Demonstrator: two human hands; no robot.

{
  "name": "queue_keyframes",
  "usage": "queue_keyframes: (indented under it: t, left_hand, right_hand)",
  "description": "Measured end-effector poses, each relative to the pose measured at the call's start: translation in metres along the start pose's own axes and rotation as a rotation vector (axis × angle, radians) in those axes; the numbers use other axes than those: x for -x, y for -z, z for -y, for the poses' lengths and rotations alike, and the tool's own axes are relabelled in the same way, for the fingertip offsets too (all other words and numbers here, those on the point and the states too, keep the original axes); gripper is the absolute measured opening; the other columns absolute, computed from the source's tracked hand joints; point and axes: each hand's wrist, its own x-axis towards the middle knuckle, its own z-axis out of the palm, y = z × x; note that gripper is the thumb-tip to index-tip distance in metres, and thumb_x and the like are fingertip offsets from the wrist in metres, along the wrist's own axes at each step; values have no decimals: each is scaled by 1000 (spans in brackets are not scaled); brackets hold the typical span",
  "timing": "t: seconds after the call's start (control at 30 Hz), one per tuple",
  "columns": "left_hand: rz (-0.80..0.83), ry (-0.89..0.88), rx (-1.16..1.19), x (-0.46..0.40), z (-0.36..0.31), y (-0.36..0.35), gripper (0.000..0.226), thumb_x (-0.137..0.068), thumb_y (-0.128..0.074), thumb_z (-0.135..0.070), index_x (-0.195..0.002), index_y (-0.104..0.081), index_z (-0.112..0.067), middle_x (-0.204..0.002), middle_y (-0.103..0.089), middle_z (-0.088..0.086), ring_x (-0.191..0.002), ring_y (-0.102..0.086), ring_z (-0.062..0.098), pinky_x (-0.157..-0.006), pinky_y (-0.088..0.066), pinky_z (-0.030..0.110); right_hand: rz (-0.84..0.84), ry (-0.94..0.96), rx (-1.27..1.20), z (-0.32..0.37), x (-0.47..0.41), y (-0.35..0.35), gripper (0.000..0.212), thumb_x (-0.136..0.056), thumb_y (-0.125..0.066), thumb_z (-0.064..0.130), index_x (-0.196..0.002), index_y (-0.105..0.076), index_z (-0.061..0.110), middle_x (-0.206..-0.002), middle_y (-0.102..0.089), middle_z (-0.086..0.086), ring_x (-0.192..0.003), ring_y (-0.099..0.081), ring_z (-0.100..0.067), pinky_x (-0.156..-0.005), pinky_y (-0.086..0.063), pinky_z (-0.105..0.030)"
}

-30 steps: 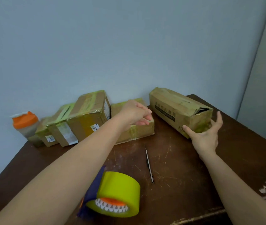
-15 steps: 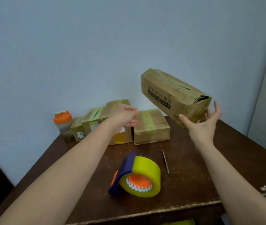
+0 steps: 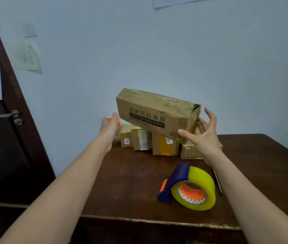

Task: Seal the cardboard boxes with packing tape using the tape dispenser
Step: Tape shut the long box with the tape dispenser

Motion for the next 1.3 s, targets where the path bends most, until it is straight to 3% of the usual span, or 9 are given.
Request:
queue_keyframes:
  t: [0.1, 0.2, 0.4, 0.53, 0.73, 0.93, 1.07, 1.17, 1.3]
  left_hand:
    - [-54, -9, 57, -5, 15, 34, 69, -99, -27, -62, -156, -7, -29, -163, -12, -6, -148, -19, 24, -119, -20, 50]
    - [-126, -74, 131, -8, 26, 64, 63, -101, -26, -59, -155, -16, -29, -160, -21, -6, -146, -22, 18, -116, -20, 45]
    - [-376, -18, 143, -4, 50, 110, 54, -98, -40, -56, -130, -43, -12, -121, -47, 0, -108, -45, 17, -90, -33, 33]
    - [-450, 117, 17, 10, 90, 126, 59, -95, -52, -44, -134, -35, -3, -129, -48, 7, -110, -50, 26, -89, -42, 40]
    - [-380, 256, -206, 31, 137, 122, 52, -98, -47, -32, -140, -33, -5, -144, -31, 15, -107, -46, 29, -85, -43, 43]
    - [-330, 194, -348, 35, 149, 112, 48, -98, -47, -25, -140, -33, -7, -141, -29, 13, -97, -46, 26, -87, -42, 38]
    - [-297, 79, -465, 35, 154, 106, 60, -98, -46, -29, -153, -21, -24, -140, -26, 11, -105, -48, 28, -93, -42, 41]
    - [-314, 48, -552, 33, 161, 105, 52, -98, -44, -38, -148, -35, -27, -121, -28, 5, -97, -43, 22, -90, -45, 40]
    - [-377, 16, -695, 39, 167, 101, 45, -95, -43, -44, -132, -45, -18, -113, -31, 4, -98, -44, 25, -86, -49, 44]
  right_hand:
    - [94, -31, -29, 1, 4, -30, 109, -63, -90, 15, -143, -21, 44, -150, -36, -7, -134, -36, -7, -113, -35, -38]
    - [186, -68, -59, -2, 5, -58, 110, -60, -90, 7, -140, -25, 46, -152, -34, -7, -137, -34, -10, -106, -36, -30]
    - [346, -177, -95, -14, 10, -105, 104, -65, -75, -16, -138, -35, 47, -157, -25, -7, -145, -24, -15, -115, -32, -44]
    - [367, -286, -46, -36, 20, -131, 103, -64, -52, -24, -144, -32, 38, -157, -27, -5, -144, -26, -23, -89, -50, -35]
    - [282, -383, 85, -61, 48, -148, 62, -92, -52, 10, -149, -33, 26, -146, -42, 0, -124, -43, -19, -98, -43, -38]
    - [230, -401, 154, -76, 56, -150, 56, -98, -46, 24, -150, -30, 32, -155, -31, 1, -139, -31, -21, -102, -30, -34]
    - [320, -400, 424, -89, 62, -151, 54, -98, -45, 18, -150, -31, 24, -157, -22, -6, -141, -28, -24, -113, -32, -40]
    - [373, -302, 649, -89, 64, -152, 56, -101, -41, 26, -154, -24, 16, -162, 0, -8, -149, -9, -28, -118, -19, -39]
    - [420, -98, 1055, -90, 69, -149, 62, -102, -27, 44, -153, -22, 9, -162, -6, -12, -150, 1, -31, -120, -9, -44]
